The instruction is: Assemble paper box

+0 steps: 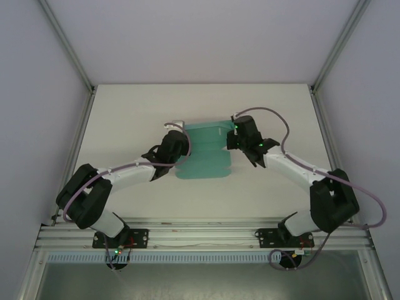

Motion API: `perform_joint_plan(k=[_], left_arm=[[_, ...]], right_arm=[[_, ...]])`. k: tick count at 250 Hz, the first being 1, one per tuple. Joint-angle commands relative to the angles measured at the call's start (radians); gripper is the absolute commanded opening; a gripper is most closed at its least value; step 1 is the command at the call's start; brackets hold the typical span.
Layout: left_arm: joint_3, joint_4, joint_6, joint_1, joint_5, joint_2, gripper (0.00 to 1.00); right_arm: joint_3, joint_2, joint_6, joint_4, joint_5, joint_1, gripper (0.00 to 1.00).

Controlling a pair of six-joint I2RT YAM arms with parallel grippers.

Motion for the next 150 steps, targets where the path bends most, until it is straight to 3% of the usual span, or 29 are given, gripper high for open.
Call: perform_joint_plan(k=[1,17,41,74,108,150], left_arm=[[0.046,0.022,-0.043,-0.017,0.054,-0.003,0.00],[0.053,0.018,-0.048,-0.019,0.057,0.006,0.00],[0.066,0.001,-0.055,-0.020,0.042,0.022,0.00],[0.076,-0.020,-0.063,-0.019,0.007,0.035,0.00],[0.078,-0.037,-0.061,-0.018,-0.039,0.042,0.00],[0.069,-0.039,-0.032,-0.011,-0.051,0.033,0.00]], right_arm=[[0.074,0.070,0.096,-0.048,0.334,0.037,0.02],[0.117,0.110,0.110,-0.079,0.430,0.068,0.02],[0.142,0.138,0.136,-0.096,0.454,0.084,0.02],[0.100,0.110,0.122,-0.044,0.363,0.084,0.09],[0.003,-0.018,0.058,0.019,0.254,0.081,0.18],[-0.124,-0.279,0.008,0.007,0.053,0.026,0.57]])
